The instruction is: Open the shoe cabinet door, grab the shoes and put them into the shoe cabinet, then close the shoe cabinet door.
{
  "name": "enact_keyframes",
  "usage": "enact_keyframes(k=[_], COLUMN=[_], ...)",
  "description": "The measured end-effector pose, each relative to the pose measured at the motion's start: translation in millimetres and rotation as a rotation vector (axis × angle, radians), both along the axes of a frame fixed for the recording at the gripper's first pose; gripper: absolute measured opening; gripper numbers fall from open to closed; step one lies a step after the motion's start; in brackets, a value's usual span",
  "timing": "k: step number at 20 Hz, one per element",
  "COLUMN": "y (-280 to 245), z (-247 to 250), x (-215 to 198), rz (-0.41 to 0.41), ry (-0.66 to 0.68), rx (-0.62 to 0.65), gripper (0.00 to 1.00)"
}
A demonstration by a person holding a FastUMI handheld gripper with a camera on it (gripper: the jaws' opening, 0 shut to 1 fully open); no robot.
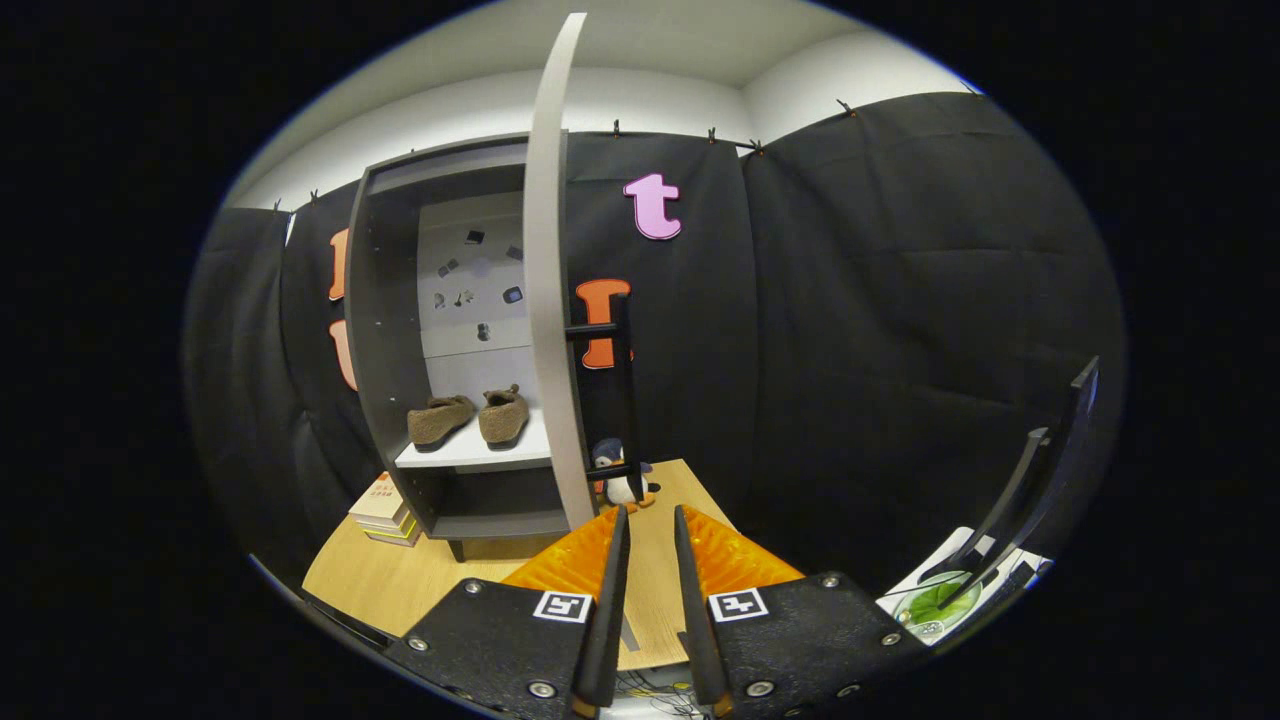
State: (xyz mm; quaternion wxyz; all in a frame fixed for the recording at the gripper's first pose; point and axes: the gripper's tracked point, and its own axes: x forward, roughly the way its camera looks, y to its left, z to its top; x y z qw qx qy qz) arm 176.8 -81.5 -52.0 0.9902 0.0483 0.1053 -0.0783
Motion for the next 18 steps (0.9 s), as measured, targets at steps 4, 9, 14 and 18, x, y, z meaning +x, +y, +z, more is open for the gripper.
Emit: enact_keyframes(k=[4,9,14,18], y=[0.1,3.3,1.8,2.3], z=[-3.5,-4.1,1.1,3.2], x=[25.4,37.7,41.7,44.4], rz=[0.066,0.136,0.152,0.179], ry=[-0.011,-0.022,-0.052,-0.077], rx=[0.017,0.026,0.028,0.009], gripper=[0.3,0.32,0.36,0.41])
